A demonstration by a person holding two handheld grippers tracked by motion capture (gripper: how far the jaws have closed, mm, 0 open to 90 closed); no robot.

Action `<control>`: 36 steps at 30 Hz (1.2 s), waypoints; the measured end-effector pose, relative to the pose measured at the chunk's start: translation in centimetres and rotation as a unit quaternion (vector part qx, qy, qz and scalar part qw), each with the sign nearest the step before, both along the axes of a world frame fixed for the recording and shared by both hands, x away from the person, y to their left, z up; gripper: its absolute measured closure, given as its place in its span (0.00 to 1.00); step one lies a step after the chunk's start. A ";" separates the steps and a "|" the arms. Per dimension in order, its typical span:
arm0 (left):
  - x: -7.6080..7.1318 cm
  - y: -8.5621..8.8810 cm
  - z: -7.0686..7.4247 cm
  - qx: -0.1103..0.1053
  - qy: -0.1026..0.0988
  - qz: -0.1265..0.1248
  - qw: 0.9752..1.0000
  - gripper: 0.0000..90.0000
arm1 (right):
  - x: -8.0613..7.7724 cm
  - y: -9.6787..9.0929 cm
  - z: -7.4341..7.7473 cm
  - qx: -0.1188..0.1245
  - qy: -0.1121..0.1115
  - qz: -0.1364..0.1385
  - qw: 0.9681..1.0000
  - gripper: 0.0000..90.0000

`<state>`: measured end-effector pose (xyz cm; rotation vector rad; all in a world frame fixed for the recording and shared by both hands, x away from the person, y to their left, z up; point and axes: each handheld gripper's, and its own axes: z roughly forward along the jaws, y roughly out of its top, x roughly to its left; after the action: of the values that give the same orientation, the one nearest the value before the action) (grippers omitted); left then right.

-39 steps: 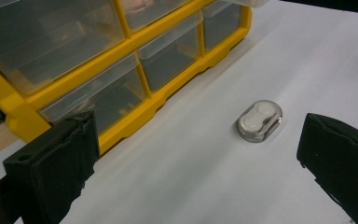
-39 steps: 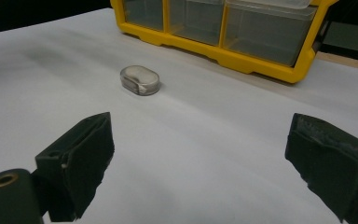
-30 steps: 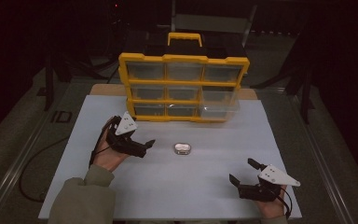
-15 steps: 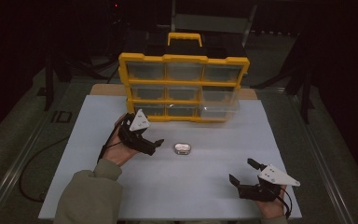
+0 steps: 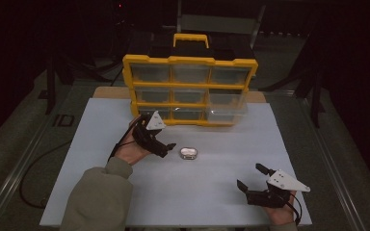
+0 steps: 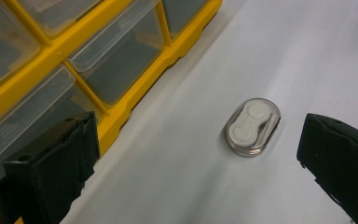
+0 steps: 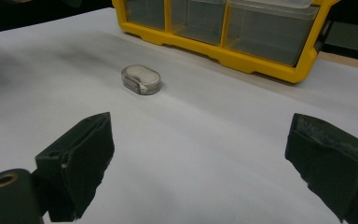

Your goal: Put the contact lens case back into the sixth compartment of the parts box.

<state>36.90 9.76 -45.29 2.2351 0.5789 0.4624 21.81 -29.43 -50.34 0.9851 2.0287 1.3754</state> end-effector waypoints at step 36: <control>2.7 -2.8 -1.5 0.016 0.043 -0.038 0.998 0.00 | 0.2 0.0 -0.1 -0.002 0.002 0.006 1.000 0.08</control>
<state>39.65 6.91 -46.79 2.3072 0.5314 0.3403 22.00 -29.41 -50.45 0.9756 2.0433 1.3762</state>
